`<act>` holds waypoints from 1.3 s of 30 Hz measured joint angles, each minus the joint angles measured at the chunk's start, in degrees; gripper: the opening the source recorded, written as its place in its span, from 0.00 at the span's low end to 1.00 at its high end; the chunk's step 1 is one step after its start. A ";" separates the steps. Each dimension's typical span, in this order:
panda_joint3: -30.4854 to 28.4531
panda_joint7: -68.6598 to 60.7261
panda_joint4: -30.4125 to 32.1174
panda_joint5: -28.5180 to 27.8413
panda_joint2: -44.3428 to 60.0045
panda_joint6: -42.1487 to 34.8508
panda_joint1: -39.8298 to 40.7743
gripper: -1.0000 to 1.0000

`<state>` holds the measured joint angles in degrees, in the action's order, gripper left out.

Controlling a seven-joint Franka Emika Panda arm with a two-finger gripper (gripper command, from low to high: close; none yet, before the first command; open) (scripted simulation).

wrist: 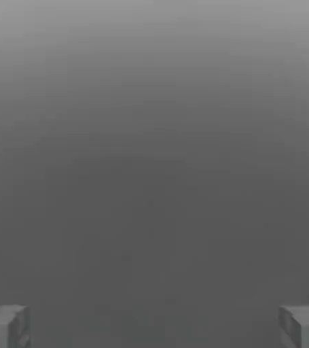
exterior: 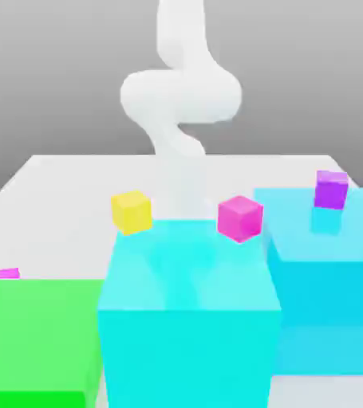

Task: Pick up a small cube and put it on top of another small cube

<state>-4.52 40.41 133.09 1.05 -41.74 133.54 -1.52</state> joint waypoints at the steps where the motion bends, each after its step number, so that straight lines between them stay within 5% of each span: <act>1: -1.97 -2.38 0.57 0.50 1.74 0.77 -0.64 0.50; 23: -37.14 -58.06 12.02 20.91 38.25 16.00 -5.35 0.50; 34: -39.74 -81.47 17.78 25.96 54.42 24.73 6.37 0.50; 39: -30.80 -89.25 15.94 34.72 60.74 28.50 14.40 0.50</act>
<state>-35.32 -48.83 149.04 35.77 19.00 162.04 12.88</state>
